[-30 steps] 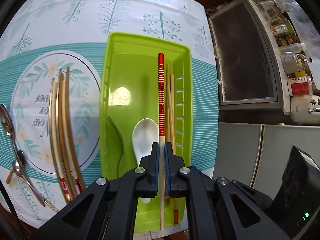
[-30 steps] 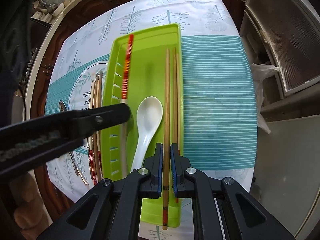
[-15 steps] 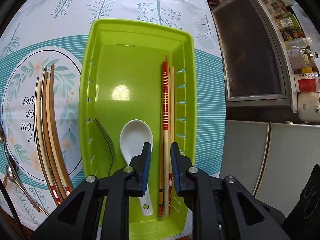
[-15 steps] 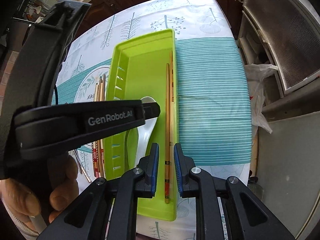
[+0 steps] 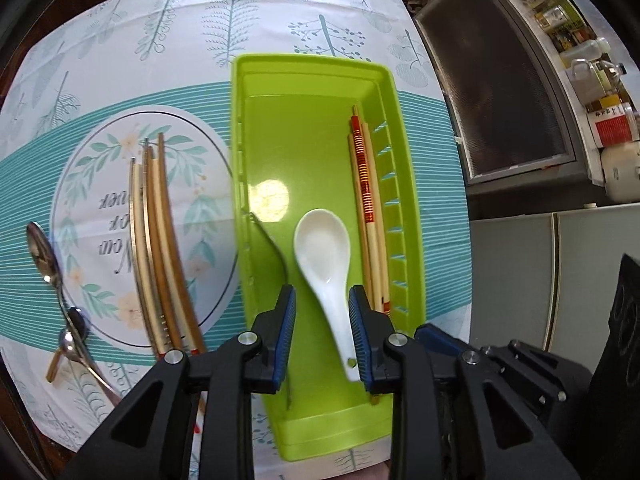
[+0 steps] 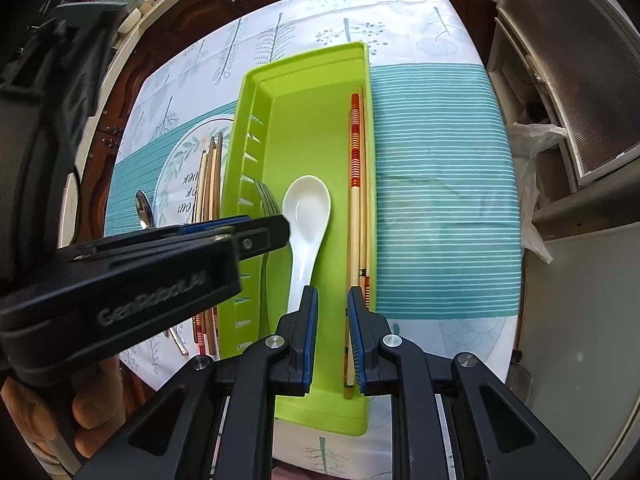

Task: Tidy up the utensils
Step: 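Carry both chopsticks into the green tray and open both grippers, then move the right gripper to the pile and grasp the twisted steel chopstick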

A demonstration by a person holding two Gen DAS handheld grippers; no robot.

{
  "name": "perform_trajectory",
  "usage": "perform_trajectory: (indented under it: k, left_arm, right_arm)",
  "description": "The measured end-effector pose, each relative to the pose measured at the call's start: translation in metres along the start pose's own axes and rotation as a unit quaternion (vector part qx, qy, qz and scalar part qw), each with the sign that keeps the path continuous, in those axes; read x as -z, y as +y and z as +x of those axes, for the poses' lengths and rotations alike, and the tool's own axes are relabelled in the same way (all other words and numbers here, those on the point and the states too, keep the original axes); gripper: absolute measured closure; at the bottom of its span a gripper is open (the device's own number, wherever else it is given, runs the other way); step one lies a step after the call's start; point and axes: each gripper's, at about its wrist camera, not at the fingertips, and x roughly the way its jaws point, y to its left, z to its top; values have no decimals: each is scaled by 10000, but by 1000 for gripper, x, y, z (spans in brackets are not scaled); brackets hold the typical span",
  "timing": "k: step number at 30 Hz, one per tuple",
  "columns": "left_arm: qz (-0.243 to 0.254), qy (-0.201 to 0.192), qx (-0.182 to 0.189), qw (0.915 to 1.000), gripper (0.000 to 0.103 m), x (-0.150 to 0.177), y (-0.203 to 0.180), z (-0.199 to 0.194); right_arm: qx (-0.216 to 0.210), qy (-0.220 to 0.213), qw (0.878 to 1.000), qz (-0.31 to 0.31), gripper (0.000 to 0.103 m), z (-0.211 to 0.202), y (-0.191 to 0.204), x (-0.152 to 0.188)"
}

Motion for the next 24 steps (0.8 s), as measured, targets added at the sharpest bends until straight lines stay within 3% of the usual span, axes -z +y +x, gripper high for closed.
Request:
perform_trajectory:
  k: [4, 24]
  left_arm:
    - [126, -163, -145, 9997, 62, 8, 11, -15]
    - [-348, -460, -526, 9969, 62, 47, 139, -71]
  right_arm:
    - [-22, -10, 10000, -13, 87, 2, 9, 1]
    - [-201, -48, 9997, -142, 82, 7, 90, -8]
